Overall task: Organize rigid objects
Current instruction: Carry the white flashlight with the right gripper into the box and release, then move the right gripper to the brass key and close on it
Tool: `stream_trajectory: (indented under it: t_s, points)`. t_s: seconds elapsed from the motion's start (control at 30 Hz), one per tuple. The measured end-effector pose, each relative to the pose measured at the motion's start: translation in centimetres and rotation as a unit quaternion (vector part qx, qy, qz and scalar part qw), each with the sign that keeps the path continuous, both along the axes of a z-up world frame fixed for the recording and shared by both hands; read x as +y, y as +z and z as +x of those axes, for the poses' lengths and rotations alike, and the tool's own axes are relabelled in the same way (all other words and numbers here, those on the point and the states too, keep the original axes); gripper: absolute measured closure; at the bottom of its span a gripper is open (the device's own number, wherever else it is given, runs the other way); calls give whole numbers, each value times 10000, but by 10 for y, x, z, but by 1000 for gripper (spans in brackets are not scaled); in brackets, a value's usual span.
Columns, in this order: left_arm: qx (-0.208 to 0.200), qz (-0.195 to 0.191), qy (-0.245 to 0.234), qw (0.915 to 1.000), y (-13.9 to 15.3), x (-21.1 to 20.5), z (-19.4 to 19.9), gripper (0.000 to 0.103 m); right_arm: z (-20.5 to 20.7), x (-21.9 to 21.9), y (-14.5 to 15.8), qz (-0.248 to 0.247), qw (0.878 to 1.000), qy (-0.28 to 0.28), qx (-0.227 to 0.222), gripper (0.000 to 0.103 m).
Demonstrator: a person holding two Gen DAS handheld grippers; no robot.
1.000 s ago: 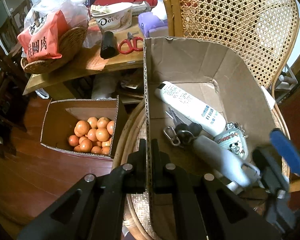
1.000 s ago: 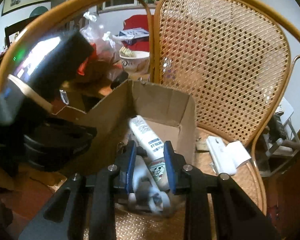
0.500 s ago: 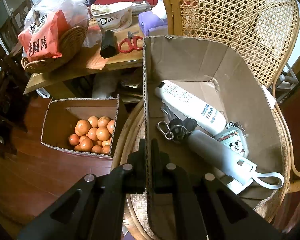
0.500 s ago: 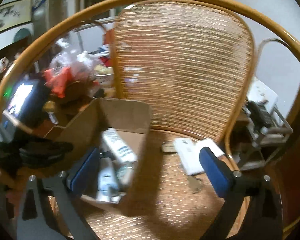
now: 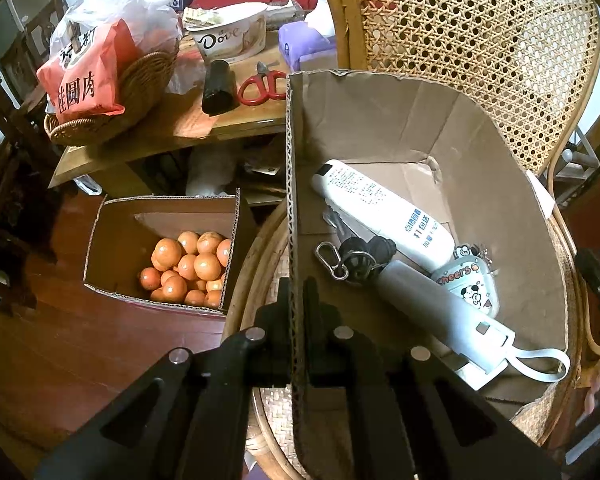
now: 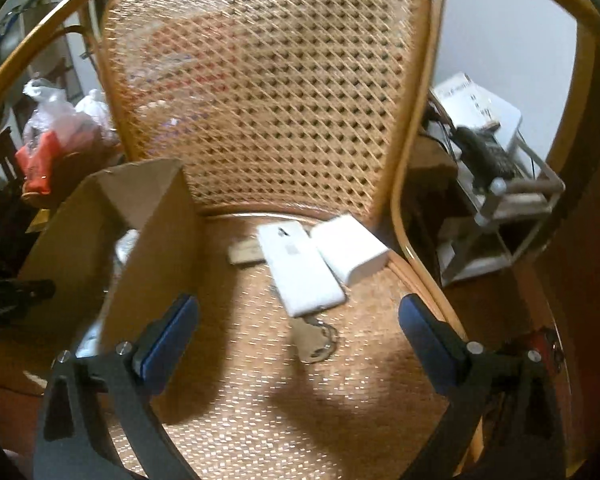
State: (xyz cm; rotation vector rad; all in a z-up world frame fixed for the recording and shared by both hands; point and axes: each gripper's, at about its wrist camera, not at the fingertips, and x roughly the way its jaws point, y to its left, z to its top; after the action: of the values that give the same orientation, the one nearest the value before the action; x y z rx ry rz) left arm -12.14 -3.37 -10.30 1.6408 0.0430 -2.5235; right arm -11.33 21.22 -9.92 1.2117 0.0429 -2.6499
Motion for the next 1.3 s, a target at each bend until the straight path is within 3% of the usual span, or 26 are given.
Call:
stream_trajectory:
  t_s: [0.4, 0.63, 0.77, 1.0, 1.07, 1.2, 1.27, 1.3]
  points:
    - [-28, -16, -9, 10000, -1, -3, 0, 98, -25, 17, -38, -204, 9982, -168, -538, 0]
    - [-53, -34, -36, 10000, -3, -5, 0, 98, -30, 13, -54, 1, 9977, -166, -664, 0]
    - [-61, -29, -33, 10000, -3, -5, 0, 98, -32, 7, -61, 145, 9971, -75, -750, 23]
    - [-41, 25, -34, 10000, -4, -5, 1, 99, -33, 2, -68, 193, 9967, -59, -787, 30]
    - [-40, 38, -36, 10000, -5, -5, 1, 99, -33, 1, -69, 325, 9965, -98, -764, 40]
    - [-46, 85, 1, 10000, -5, -5, 0, 99, -33, 1, -67, 234, 9961, -156, -835, 51]
    - [-52, 85, 12, 9999, -5, -5, -1, 98, -32, -1, -66, 302, 9961, -79, -824, 67]
    - [-52, 82, 17, 10000, -5, -5, -1, 98, -31, -5, -66, 411, 9959, -19, -810, 69]
